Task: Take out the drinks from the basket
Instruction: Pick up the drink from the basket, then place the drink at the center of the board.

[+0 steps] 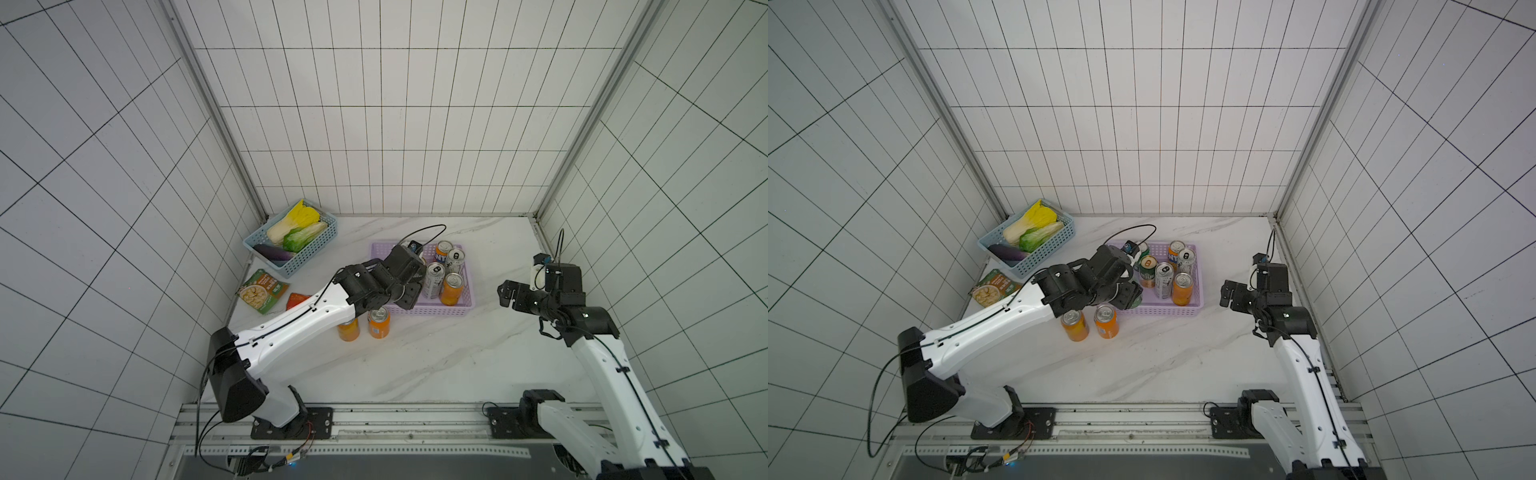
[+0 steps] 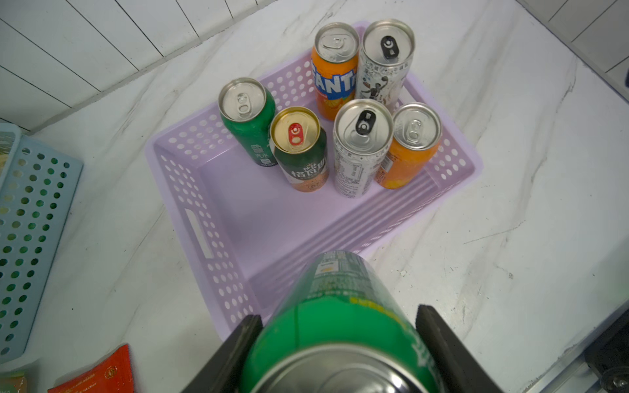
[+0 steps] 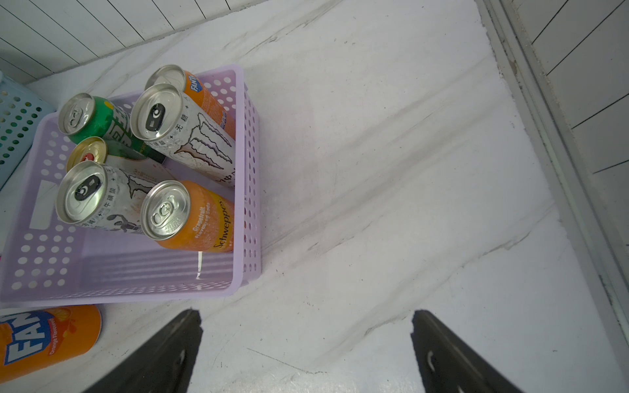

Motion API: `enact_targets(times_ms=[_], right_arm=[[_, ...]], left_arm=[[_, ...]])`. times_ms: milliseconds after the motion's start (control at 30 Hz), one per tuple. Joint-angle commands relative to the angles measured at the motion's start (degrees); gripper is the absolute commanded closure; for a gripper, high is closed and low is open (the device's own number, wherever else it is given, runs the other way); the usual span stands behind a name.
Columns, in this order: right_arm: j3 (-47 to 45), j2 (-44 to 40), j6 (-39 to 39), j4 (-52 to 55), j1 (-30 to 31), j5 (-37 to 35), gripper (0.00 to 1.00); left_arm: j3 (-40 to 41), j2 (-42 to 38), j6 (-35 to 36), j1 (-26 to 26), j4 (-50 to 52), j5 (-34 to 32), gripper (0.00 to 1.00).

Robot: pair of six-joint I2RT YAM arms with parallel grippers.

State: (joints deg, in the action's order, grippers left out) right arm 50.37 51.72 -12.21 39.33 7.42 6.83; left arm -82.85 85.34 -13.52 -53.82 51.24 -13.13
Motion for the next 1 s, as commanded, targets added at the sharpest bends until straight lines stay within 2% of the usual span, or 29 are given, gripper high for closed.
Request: enact_targets(times_ms=[0,633,967], right_arm=[[0.4,-0.77,0.03,0.57,-0.56,0.46,0.01],[0.69,-0.79,0.08,0.5,-0.56,0.11,0.01],[0.78,-0.26,0.17,0.55,-0.55,0.33,0.01]], left_arm=[[0.27,-1.95,-1.69,-1.38,-3.28,-1.99,0.43],[1.98,3.22,-4.83,-3.57,-3.52,-0.46,0.44],[5.11,6.46,-6.06,-3.73,-7.35,-1.38,0.44]])
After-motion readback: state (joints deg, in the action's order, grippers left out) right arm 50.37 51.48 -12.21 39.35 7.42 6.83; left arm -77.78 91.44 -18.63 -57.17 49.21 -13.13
